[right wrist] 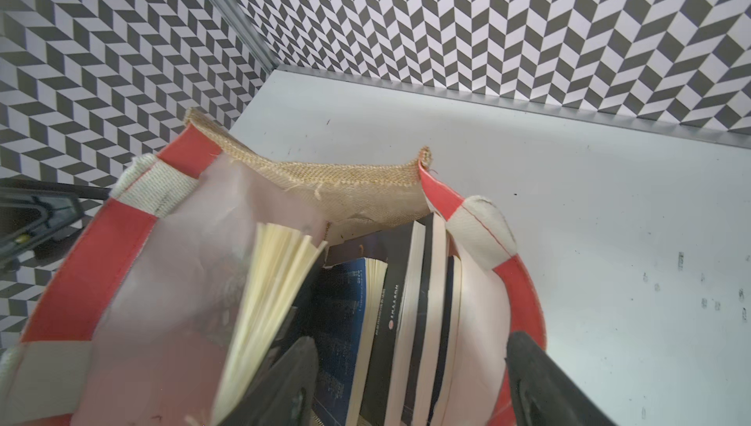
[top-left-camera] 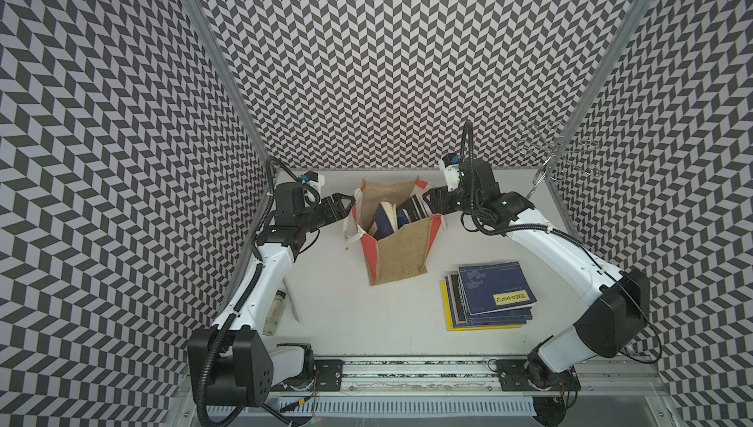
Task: Put the books into the canvas bag
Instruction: Adjust the book in the canvas bag, then pick up the book from the book.
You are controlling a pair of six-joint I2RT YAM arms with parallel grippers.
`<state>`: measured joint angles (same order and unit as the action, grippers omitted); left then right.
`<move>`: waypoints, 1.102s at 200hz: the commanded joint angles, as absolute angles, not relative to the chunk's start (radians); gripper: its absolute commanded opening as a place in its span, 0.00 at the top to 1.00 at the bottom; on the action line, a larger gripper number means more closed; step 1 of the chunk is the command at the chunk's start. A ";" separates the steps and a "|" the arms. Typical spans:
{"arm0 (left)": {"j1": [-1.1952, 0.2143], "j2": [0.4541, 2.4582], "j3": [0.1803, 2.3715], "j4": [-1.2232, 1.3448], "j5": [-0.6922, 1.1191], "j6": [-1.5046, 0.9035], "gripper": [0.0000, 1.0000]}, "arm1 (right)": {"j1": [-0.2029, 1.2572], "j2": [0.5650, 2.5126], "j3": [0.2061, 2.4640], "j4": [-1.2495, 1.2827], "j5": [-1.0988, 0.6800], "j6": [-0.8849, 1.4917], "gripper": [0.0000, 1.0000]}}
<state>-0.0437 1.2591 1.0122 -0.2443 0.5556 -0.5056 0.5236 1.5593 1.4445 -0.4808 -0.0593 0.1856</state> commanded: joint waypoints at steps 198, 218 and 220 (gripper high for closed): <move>-0.301 1.113 1.077 -0.277 0.714 -0.285 0.00 | 0.140 1.171 0.929 -0.412 -0.112 0.364 0.01; -0.448 1.007 1.028 -0.282 0.639 -0.266 0.00 | 0.069 1.116 0.813 -0.427 -0.105 0.395 0.01; -0.460 0.998 1.019 -0.279 0.638 -0.270 0.00 | 0.060 1.111 0.803 -0.430 -0.099 0.400 0.01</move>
<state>-0.3351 1.1183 1.0378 -0.2485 0.6960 -0.3504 0.1169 1.1633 0.9035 -0.4404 -0.1024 0.3412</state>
